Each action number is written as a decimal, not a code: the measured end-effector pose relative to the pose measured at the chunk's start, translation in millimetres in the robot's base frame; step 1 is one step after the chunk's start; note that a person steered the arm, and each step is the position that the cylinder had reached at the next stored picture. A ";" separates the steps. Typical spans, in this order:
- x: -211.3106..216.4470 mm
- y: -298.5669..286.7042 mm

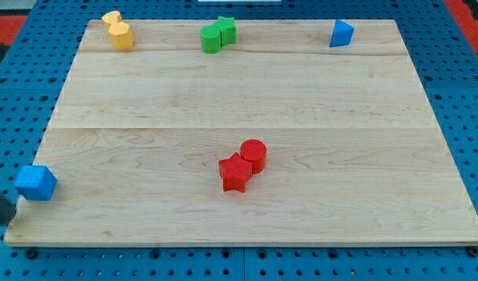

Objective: Move the blue cube to the bottom side of the green circle

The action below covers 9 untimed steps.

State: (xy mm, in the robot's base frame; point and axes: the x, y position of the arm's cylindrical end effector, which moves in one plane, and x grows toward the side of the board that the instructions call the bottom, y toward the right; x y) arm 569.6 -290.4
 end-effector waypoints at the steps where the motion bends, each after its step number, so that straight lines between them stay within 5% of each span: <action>1: -51.8 57.2; 2: -102.1 78.0; 4: -46.7 16.0; 5: -91.9 4.8; 9: -219.2 187.5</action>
State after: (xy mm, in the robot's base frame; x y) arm 350.4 -102.9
